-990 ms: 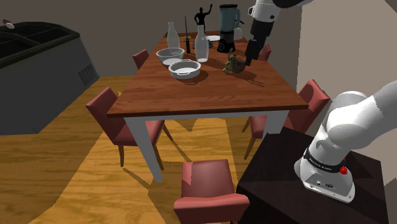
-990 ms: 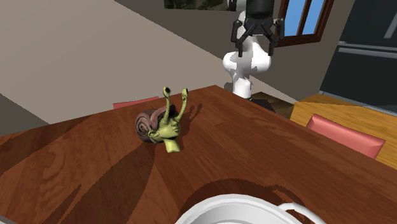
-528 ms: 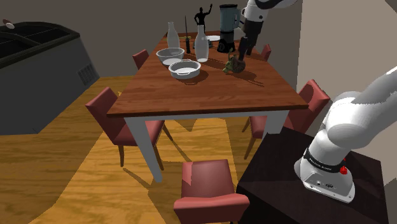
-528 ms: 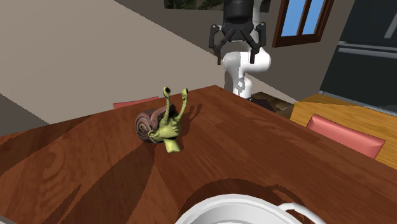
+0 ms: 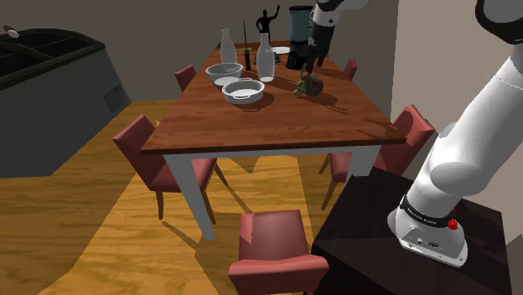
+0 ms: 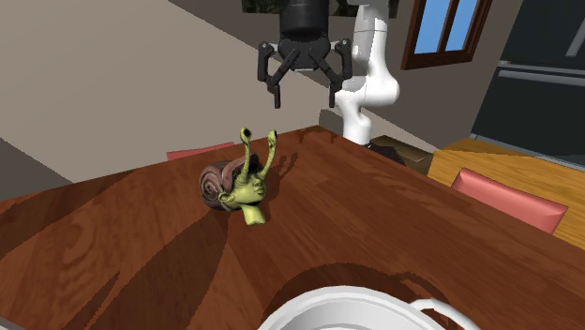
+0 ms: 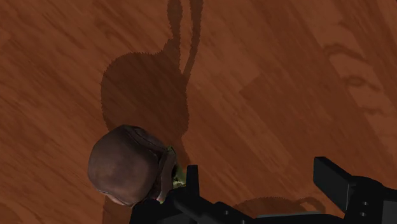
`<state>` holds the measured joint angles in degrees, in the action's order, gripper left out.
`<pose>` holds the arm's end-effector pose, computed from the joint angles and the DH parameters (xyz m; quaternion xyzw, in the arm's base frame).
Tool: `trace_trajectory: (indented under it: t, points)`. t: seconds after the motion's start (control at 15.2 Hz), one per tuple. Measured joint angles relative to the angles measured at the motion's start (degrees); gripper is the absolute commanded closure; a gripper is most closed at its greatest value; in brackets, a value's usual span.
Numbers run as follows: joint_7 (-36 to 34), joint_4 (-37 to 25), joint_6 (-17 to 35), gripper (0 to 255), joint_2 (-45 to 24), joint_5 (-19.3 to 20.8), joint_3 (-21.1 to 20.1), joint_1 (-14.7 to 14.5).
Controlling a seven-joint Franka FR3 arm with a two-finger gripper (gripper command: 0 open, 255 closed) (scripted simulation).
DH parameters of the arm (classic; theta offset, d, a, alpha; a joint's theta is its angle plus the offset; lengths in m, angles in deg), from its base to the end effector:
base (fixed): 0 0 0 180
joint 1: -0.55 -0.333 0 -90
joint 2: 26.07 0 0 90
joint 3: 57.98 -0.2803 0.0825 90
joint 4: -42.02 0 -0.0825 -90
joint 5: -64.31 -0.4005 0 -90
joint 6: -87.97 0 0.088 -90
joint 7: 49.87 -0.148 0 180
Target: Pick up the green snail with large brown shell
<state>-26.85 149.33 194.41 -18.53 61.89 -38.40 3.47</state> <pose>0.5167 -0.2147 0.4942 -0.9976 0.0002 -0.0665 0.0183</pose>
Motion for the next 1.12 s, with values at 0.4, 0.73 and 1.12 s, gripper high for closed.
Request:
trace_trajectory:
  t: [0.4,0.73,1.12]
  points:
    - [4.84,-10.67,-0.96,0,-10.71,-4.10,2.73,2.00]
    - [5.48,-8.30,2.27,0,-11.67,-4.60,2.80,2.13]
    - [5.58,-6.46,4.25,255,-11.80,-4.72,2.72,2.05]
